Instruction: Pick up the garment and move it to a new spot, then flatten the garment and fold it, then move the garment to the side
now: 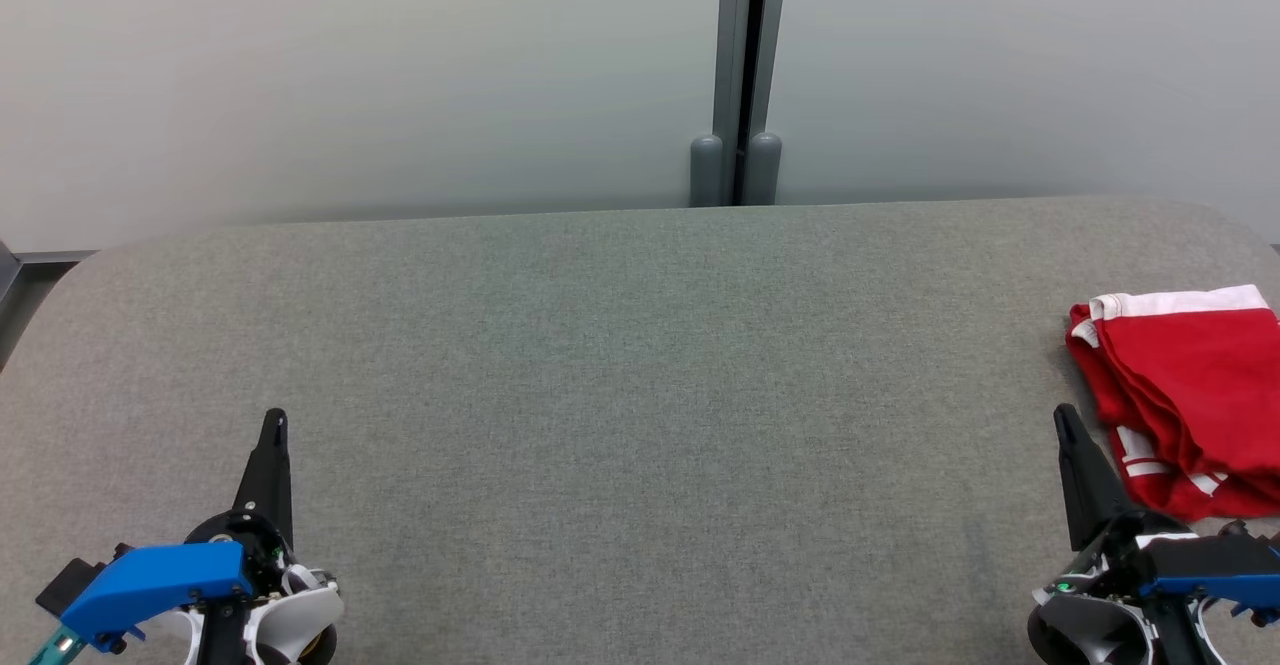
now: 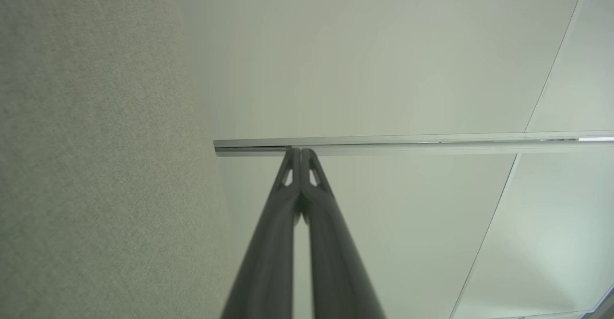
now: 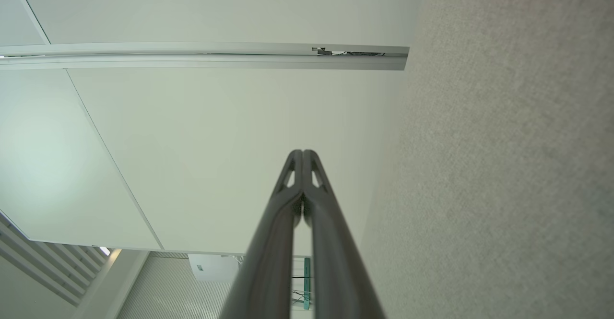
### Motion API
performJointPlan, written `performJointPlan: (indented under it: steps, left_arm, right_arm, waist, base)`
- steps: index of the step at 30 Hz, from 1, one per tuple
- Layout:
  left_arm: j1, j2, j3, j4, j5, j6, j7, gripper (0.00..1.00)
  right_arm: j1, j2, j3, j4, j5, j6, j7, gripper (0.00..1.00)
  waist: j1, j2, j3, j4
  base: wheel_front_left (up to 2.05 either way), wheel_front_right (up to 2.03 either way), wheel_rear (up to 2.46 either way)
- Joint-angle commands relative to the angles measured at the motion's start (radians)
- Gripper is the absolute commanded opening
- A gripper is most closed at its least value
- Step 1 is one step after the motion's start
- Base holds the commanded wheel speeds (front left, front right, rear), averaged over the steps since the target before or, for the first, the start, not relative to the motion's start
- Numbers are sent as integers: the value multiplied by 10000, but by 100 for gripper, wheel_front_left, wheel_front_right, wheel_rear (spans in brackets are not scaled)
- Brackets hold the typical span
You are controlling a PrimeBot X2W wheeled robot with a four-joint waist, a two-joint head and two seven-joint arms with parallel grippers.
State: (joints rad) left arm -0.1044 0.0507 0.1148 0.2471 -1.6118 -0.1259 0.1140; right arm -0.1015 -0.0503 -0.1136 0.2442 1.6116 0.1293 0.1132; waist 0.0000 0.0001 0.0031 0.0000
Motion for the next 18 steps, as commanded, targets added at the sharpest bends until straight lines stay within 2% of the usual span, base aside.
performJointPlan:
  steps: [1,18]
  left_arm:
    - [-93,-23,17,-44,-21,-94,37,0]
    - [-92,-23,16,-43,-22,-94,38,0]
  right_arm:
    - [-135,2,-22,14,26,25,28,0]
    - [-134,2,-21,14,26,25,28,0]
  waist:
    - [0,-1,0,0]
    - [0,-1,0,0]
  base:
    - [0,0,0]
    - [0,0,0]
